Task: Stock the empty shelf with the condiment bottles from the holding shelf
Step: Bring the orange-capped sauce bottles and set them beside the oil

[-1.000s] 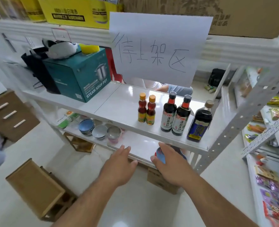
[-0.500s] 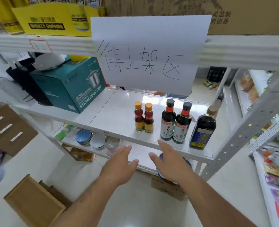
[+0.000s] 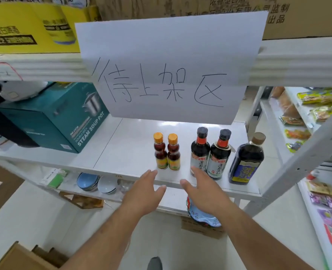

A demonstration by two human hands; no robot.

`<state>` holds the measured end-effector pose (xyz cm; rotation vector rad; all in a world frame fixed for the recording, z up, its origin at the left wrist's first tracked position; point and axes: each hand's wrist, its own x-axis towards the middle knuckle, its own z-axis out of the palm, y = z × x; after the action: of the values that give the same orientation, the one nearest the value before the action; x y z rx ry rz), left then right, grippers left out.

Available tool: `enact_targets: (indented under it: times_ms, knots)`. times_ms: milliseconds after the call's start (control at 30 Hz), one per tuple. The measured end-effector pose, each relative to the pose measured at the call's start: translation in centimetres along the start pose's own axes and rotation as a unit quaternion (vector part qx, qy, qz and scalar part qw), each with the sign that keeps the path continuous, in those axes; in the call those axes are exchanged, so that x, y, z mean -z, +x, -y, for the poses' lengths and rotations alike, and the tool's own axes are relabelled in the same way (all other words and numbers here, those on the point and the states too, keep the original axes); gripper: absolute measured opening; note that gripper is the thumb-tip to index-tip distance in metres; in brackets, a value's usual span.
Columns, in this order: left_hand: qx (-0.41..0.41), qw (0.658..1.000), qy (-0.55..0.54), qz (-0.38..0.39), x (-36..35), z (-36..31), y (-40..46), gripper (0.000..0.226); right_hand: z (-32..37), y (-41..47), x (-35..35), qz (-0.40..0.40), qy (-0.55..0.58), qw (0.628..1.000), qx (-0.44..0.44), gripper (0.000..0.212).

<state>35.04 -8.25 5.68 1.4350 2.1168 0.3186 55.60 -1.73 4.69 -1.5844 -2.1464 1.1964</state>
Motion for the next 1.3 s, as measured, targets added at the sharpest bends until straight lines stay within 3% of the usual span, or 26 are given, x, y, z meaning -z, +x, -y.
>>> enact_targets:
  times_ms: [333, 667, 767, 933, 1300]
  knots:
    - [-0.064, 0.996, -0.056, 0.025, 3.1, 6.2, 8.8, 0.071, 3.4, 5.1, -5.2, -0.095, 0.049, 0.991, -0.086, 0.077]
    - [-0.103, 0.977, -0.185, 0.032, 2.7, 4.5, 14.6, 0.082, 3.5, 10.3, -6.2, -0.164, 0.172, 0.964, -0.123, 0.079]
    - [-0.083, 0.973, -0.211, 0.034, 2.4, 4.0, 16.0, 0.072, 3.4, 11.8, -6.3, -0.16, 0.213, 0.958, -0.105, 0.065]
    - [-0.096, 0.965, -0.24, 0.039, 1.8, 3.2, 17.4, 0.037, 3.7, 13.2, -5.8, -0.177, 0.241, 0.951, -0.073, 0.031]
    - [-0.172, 0.945, -0.276, 0.03, 3.7, 4.0, 16.5, 0.021, 4.6, 12.6, -6.6, -0.23, 0.226, 0.945, -0.059, 0.016]
